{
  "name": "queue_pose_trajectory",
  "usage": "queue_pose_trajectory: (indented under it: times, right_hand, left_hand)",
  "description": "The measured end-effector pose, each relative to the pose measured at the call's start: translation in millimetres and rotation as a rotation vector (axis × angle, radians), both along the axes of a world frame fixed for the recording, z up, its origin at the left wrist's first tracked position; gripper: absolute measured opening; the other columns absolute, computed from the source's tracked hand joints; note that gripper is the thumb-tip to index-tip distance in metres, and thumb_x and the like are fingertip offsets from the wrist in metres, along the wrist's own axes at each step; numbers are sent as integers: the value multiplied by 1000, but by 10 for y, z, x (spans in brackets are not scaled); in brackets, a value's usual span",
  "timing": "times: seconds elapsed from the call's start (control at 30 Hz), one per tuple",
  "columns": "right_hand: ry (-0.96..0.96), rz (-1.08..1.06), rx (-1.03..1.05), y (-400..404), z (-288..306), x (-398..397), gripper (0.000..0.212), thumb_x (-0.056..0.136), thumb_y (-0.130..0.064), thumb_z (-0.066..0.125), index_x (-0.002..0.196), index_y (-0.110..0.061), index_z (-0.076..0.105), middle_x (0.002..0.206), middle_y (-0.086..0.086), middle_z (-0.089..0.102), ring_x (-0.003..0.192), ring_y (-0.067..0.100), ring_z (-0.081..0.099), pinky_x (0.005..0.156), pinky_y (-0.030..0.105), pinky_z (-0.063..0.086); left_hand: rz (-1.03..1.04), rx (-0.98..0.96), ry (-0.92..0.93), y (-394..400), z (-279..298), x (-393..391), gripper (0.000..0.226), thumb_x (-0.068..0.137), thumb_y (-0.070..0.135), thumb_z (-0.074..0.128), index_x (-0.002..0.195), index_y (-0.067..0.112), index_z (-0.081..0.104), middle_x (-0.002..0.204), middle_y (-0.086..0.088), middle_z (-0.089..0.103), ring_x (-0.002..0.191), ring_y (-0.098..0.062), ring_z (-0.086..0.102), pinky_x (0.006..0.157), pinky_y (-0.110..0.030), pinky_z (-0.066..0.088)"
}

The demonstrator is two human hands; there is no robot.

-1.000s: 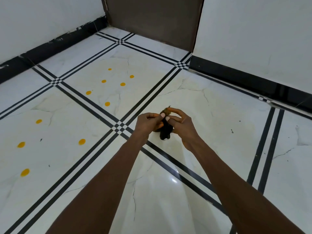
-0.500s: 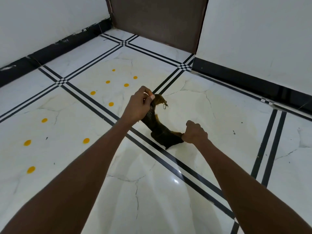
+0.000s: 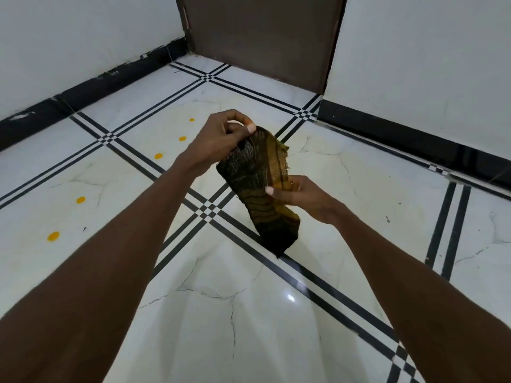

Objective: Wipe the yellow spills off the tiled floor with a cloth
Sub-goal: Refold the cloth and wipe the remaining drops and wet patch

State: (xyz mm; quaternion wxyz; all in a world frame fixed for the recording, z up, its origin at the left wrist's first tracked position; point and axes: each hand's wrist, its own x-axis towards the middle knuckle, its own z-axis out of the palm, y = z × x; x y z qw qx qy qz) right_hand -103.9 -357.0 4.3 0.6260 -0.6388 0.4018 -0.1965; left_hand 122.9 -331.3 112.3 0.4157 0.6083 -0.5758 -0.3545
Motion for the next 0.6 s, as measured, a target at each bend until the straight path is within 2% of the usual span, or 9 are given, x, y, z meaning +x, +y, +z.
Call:
queue_pose_trajectory:
  times: [0.07,0.1,0.17,0.23,0.3,0.37,0.43,0.5,0.6]
  right_hand:
    - [-59,-26,34,86,18,21,34,94,-37,74,120,-14,73,112,4,79,111,21,74,92,33,61]
    - [-86,-39,49,114,42,44,33,95,-36,73,120,-13,72,109,4,79,108,20,75,89,32,62]
    - [-141,-69,67,154,101,105,31,95,-35,72,118,-13,70,104,4,79,101,20,76,85,31,63]
    - [-181,-107,81,180,158,152,26,99,-33,68,116,-13,70,102,6,79,96,20,76,86,33,63]
    - [-195,-145,100,212,180,167,27,103,-32,64,119,-11,70,107,9,80,99,23,77,87,36,64]
    - [-196,-187,128,230,176,148,33,104,-35,63,127,-12,69,115,11,79,107,28,77,91,40,64]
    - [-183,-210,167,232,173,122,34,105,-37,60,132,-17,66,122,10,77,113,29,75,96,43,62]
    - [-172,-224,222,233,189,113,30,106,-36,58,131,-21,64,126,8,74,114,27,73,93,39,62]
    - [-188,-243,280,239,226,114,30,107,-34,55,134,-22,62,129,8,73,116,26,73,93,38,62]
  left_hand:
    - [66,16,12,-34,-54,39,19,100,26,68,112,11,69,90,-5,75,68,1,68,55,-14,51]
    - [76,17,-3,-43,-112,46,19,100,27,67,113,14,69,97,-4,75,77,0,69,61,-14,52]
    - [125,-8,-41,-29,-306,70,21,100,30,66,117,18,69,110,1,72,100,-6,67,86,-21,54]
    - [235,10,-36,60,-559,67,23,99,35,65,112,18,71,109,2,73,105,-13,67,101,-33,54]
    - [325,128,51,225,-841,21,27,94,45,62,95,20,72,100,-3,76,98,-20,70,98,-43,57]
    - [351,281,165,417,-1058,-83,33,99,46,60,87,18,70,99,-9,76,92,-23,70,86,-39,59]
    - [373,438,267,554,-1218,-177,41,104,48,54,100,12,72,108,-13,76,94,-24,73,79,-32,59]
    - [375,553,339,639,-1298,-247,54,105,55,45,113,8,71,110,-11,77,95,-21,74,79,-31,58]
    - [388,552,452,648,-1328,-296,68,102,65,41,119,6,68,115,-13,75,105,-24,73,95,-39,59]
